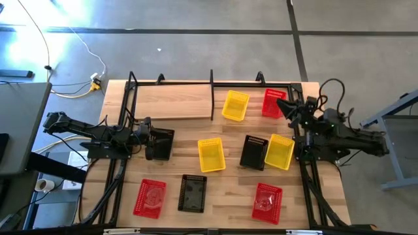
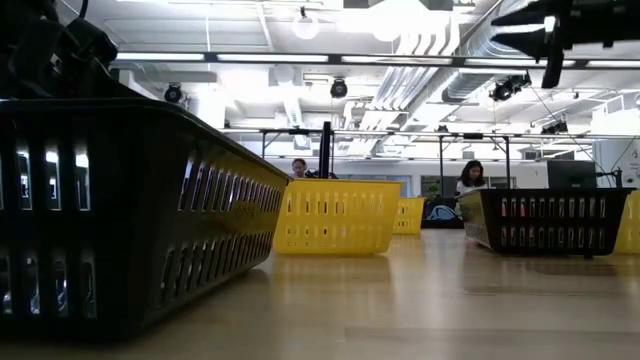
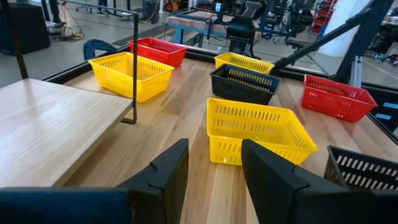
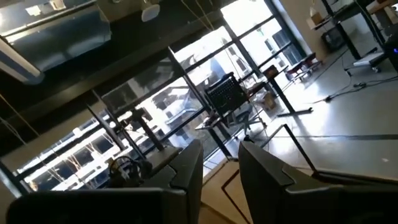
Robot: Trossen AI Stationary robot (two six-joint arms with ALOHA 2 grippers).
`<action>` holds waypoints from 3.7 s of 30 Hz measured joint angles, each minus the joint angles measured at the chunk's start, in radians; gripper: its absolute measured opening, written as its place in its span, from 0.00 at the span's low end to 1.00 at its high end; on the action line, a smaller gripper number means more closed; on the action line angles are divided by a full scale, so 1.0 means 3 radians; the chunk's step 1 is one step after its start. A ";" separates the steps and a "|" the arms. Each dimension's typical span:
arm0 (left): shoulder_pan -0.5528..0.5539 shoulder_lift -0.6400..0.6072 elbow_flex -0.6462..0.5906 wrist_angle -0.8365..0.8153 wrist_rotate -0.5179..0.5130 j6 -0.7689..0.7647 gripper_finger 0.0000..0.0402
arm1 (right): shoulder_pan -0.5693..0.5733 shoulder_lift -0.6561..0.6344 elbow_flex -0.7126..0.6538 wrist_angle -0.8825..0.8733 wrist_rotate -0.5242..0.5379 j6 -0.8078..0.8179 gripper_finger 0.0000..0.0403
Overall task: Stack baskets on shelf by color
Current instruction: Put the bottom left yellow bin on the shelf
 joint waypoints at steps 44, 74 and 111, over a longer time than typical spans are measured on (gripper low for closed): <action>-0.0001 -0.0001 0.0000 0.0046 -0.0086 -0.0788 0.34 | 0.0571 0.4100 0.2768 -0.2023 -0.0623 0.1717 0.22; -0.0001 0.0000 0.0000 0.0045 -0.0085 -0.0793 0.34 | 0.0792 0.5184 0.2765 -0.1951 -0.0839 0.2027 0.36; -0.0001 0.0329 0.0849 -0.0087 0.0103 -0.0186 0.34 | 0.0689 0.5327 0.3282 -0.1501 -0.0589 0.1921 0.01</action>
